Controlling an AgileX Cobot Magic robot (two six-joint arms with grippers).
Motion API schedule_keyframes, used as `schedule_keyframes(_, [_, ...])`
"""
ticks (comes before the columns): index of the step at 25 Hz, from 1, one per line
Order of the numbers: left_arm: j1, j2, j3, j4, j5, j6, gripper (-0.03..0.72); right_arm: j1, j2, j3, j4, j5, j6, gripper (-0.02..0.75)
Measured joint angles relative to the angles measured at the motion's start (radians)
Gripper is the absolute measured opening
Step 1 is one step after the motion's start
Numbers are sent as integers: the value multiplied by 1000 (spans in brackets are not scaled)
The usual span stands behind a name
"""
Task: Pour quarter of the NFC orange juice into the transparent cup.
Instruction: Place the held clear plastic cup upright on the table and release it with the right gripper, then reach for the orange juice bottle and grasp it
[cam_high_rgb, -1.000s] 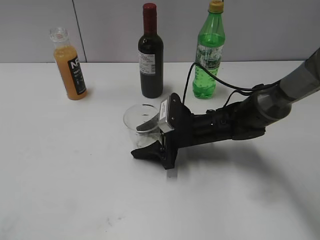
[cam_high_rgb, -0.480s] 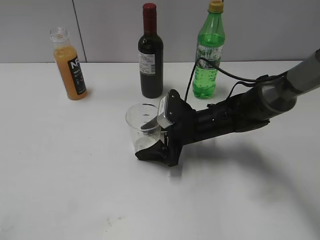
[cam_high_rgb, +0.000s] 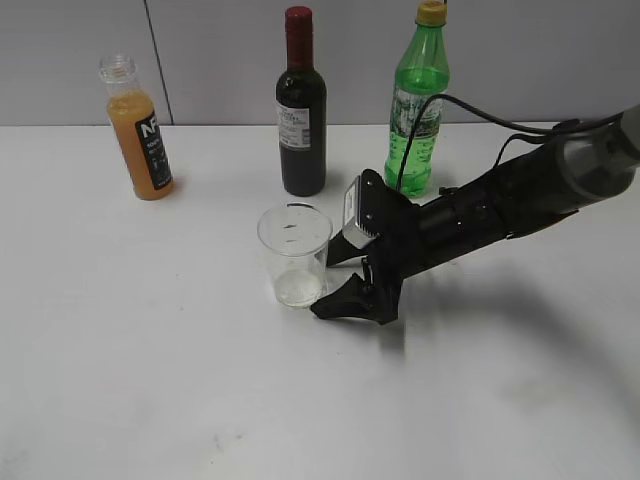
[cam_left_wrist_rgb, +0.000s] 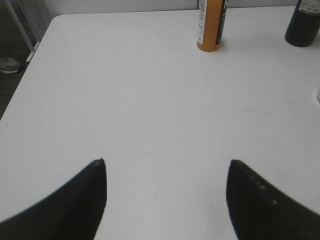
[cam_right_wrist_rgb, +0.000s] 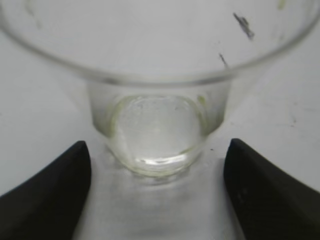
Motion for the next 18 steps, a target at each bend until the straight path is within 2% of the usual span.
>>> schedule_keyframes(4, [0,0,0,0,0,0,569,-1,-25,0,-88,33,75,632])
schedule_keyframes(9, [0,0,0,0,0,0,569,-14,-56,1,-119,108,161,624])
schedule_keyframes(18, [0,0,0,0,0,0,569,-125,-122,30,-132,113,283,607])
